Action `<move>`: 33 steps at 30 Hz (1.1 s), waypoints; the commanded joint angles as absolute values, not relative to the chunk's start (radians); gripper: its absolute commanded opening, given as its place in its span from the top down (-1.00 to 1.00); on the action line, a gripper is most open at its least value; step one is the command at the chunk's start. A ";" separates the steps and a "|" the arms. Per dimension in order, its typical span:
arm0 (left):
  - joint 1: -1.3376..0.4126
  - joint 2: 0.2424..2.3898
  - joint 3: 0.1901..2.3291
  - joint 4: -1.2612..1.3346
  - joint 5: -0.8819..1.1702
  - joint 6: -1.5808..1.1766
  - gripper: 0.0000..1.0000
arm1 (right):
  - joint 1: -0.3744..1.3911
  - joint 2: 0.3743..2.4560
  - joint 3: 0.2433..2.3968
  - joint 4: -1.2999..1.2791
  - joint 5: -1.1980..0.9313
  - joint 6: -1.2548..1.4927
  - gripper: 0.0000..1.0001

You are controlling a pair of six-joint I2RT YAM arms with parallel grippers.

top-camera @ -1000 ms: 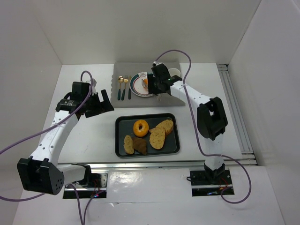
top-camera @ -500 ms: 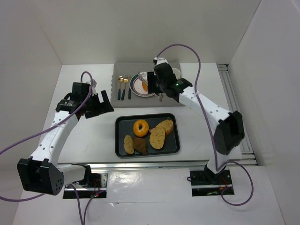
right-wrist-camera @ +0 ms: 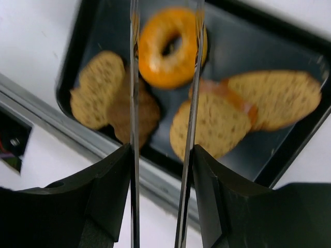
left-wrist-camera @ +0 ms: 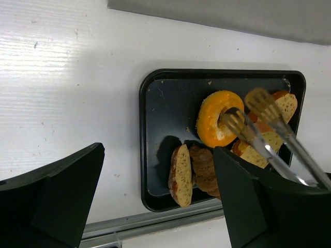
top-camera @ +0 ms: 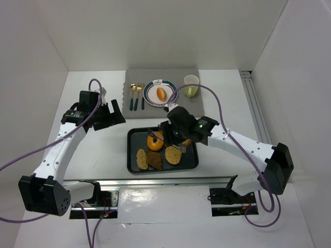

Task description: Place the bread

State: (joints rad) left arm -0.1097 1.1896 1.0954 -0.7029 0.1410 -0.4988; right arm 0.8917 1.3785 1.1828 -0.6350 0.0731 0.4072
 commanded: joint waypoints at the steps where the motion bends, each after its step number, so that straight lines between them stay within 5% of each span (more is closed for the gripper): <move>1: -0.106 1.173 1.115 -0.674 0.166 -0.492 -1.00 | 0.897 1.374 1.158 -0.701 0.023 0.497 -0.11; 22: -0.106 1.173 1.088 -0.664 0.156 -0.483 -1.00 | 0.874 1.376 1.147 -0.781 0.061 0.508 -0.09; 33: -0.106 1.173 1.078 -0.664 0.166 -0.483 -0.97 | 0.856 1.488 1.114 -0.698 -0.083 0.443 -0.07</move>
State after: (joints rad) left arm -0.1097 1.1896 1.0794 -0.6876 0.1478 -0.4976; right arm 0.8631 1.4372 1.1229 -0.7464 -0.0284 0.4767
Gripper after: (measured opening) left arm 0.988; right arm 0.545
